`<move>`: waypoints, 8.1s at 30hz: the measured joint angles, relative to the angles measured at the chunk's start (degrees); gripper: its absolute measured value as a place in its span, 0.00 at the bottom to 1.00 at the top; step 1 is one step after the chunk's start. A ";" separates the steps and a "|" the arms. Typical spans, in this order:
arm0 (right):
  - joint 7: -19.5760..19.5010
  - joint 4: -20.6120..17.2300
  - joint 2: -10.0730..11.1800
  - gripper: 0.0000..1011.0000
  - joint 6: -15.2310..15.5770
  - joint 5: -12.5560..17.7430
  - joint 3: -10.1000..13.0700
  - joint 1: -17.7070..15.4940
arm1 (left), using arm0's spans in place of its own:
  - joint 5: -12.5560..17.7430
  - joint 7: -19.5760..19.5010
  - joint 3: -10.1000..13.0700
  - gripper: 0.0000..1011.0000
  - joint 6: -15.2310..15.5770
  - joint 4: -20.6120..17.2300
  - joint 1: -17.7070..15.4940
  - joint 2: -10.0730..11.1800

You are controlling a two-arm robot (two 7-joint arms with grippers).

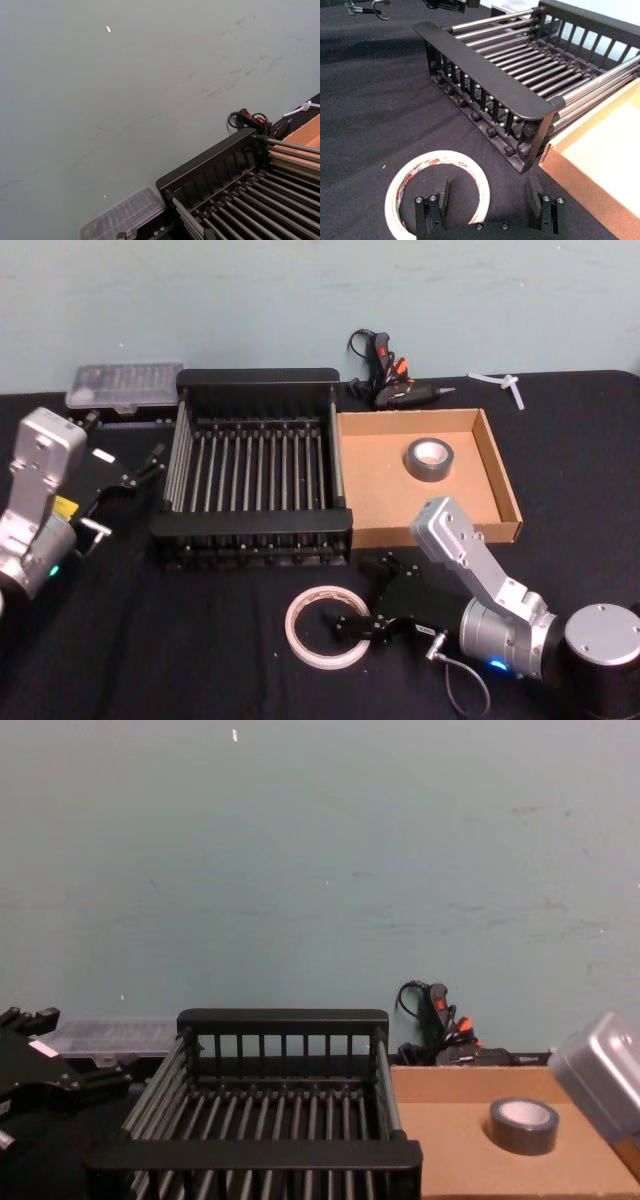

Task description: Pick up the white tape and place it into the black box , Pick up the silver tape and place it into the brown box.

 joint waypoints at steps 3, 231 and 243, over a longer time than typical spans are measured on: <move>-0.01 0.28 -0.07 0.99 0.23 0.13 -0.12 0.14 | 0.00 0.00 0.00 0.99 0.00 0.00 0.00 0.00; -4.07 32.48 -19.75 0.99 -2.97 -2.54 0.06 29.49 | 0.00 0.00 0.00 0.99 0.00 0.00 0.00 0.00; -5.89 21.43 -16.31 0.99 -1.29 -0.88 3.41 24.86 | 0.00 0.00 0.00 0.99 0.00 0.00 0.00 0.00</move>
